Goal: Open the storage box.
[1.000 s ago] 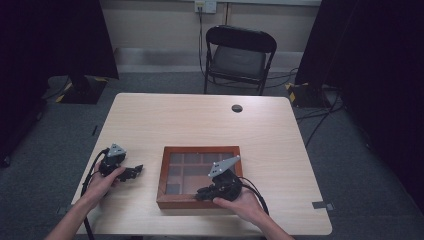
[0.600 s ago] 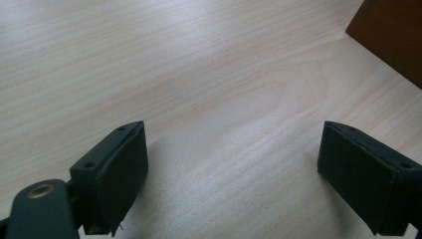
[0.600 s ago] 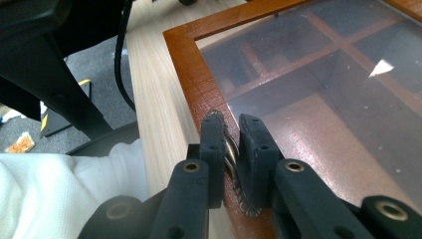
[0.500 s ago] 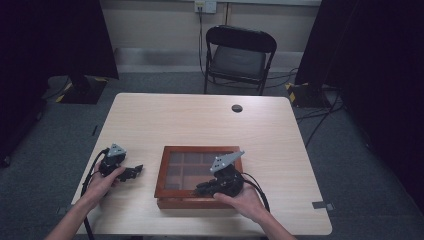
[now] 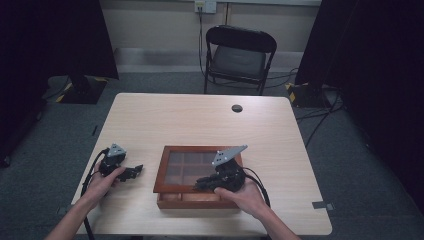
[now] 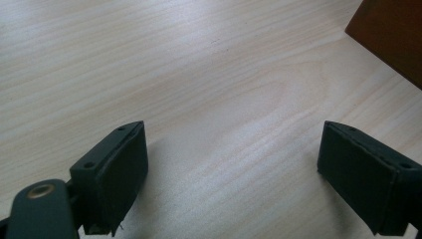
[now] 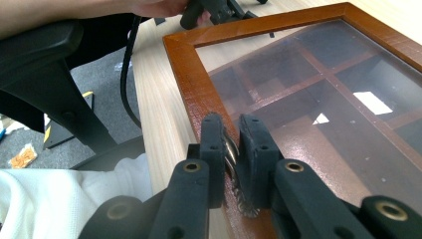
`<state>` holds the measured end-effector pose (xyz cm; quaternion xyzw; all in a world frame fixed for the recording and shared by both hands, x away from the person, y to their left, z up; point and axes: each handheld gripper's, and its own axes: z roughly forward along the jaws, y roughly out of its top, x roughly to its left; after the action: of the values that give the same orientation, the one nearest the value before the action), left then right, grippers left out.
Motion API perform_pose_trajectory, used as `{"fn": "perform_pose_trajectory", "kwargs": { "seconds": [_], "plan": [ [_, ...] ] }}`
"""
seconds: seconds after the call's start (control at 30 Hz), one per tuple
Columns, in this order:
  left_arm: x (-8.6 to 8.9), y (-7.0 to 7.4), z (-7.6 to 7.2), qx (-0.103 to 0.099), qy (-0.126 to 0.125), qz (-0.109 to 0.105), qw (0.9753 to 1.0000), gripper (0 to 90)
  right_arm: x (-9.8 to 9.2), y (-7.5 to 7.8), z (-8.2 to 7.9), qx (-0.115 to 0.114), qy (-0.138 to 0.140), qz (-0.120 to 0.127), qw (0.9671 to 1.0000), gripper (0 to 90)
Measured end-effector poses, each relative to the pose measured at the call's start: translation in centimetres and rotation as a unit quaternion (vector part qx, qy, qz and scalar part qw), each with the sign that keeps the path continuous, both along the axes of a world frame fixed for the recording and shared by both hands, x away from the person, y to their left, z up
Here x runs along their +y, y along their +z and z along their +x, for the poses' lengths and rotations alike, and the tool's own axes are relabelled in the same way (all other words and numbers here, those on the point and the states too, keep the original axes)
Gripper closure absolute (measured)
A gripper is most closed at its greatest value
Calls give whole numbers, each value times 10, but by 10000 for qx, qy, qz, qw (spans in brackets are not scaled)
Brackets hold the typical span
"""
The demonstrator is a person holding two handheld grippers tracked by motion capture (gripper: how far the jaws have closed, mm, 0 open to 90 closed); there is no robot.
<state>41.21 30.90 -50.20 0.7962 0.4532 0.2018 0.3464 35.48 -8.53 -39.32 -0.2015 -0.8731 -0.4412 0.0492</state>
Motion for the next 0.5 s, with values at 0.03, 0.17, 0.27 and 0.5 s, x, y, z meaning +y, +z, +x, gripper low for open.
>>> {"fn": "perform_pose_trajectory", "kwargs": {
  "seconds": [0.03,0.17,0.27,0.5],
  "plan": [
    [0,0,0,-1,1,-4,10000,119,0,1,0,10,-4,-13,10000,815],
    [0,0,0,-1,1,-5,10000,119,0,4,1,-18,-18,5,10000,815],
    [0,0,0,-1,2,-6,10000,120,-1,9,2,-40,-41,46,10000,816],
    [0,0,0,-5,0,-8,10000,120,0,16,5,-83,-42,29,10000,816]
  ]
}}
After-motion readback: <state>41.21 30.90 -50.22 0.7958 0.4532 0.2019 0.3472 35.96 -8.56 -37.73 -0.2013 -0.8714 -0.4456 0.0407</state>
